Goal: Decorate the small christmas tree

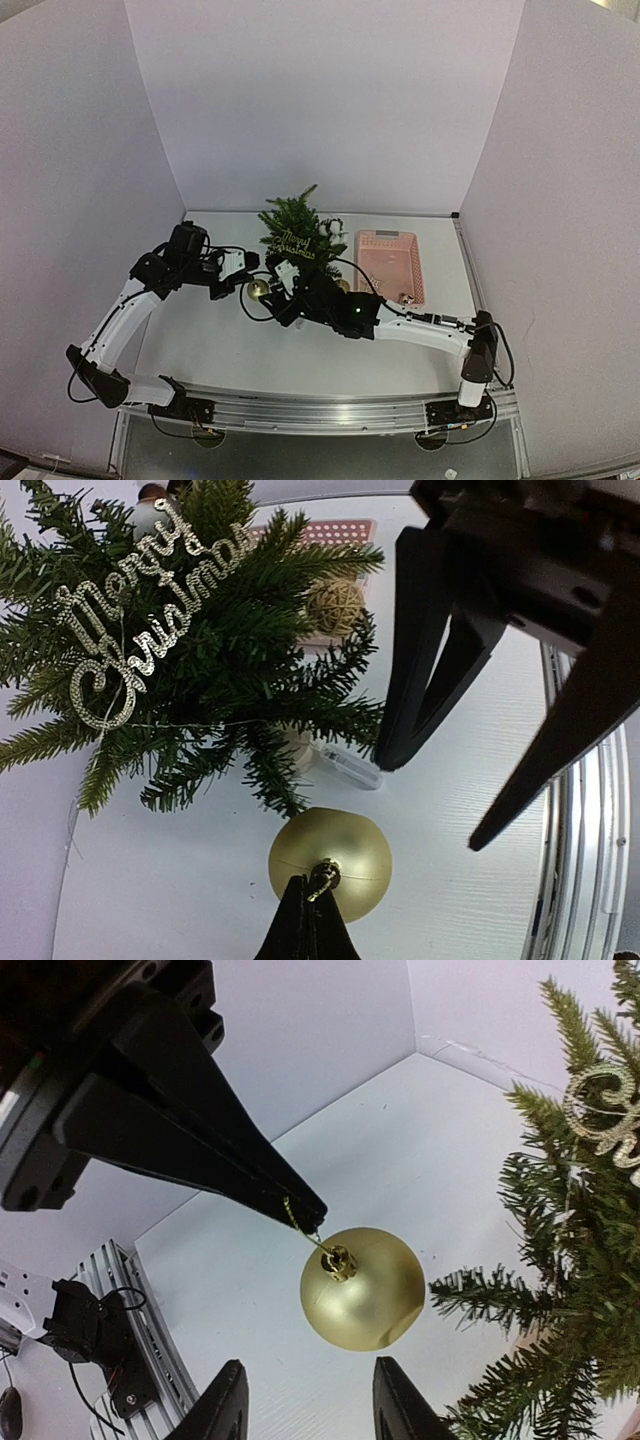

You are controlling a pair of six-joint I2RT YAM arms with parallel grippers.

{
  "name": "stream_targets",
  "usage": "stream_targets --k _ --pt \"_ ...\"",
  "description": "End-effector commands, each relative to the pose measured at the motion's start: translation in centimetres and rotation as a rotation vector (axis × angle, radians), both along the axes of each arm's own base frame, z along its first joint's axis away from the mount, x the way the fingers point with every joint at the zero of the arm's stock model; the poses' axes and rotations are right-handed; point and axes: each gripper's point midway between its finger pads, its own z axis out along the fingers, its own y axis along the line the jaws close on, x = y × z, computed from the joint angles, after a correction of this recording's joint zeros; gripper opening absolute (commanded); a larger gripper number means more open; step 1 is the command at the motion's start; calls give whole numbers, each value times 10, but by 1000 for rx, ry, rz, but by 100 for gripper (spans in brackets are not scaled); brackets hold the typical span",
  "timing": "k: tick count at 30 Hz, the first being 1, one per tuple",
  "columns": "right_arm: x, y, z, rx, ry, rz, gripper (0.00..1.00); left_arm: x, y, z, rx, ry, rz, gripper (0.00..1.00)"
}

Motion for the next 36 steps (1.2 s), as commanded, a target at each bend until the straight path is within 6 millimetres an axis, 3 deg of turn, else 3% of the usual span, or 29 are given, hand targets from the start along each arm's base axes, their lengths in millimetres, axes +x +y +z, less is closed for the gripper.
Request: stream_targets --k 1,11,15,25,36 --pt "3 15 23 73 -8 88 35 -31 6 10 -3 76 -46 0" --pt "-6 37 21 103 28 236 30 -33 3 15 -21 74 -52 0" --pt "-2 36 14 97 43 220 29 -33 3 16 -26 66 -54 0" --pt "9 35 9 100 42 196 14 -32 1 21 -45 56 -57 0" --pt "10 35 0 95 46 192 16 -29 -1 23 -48 46 -57 0"
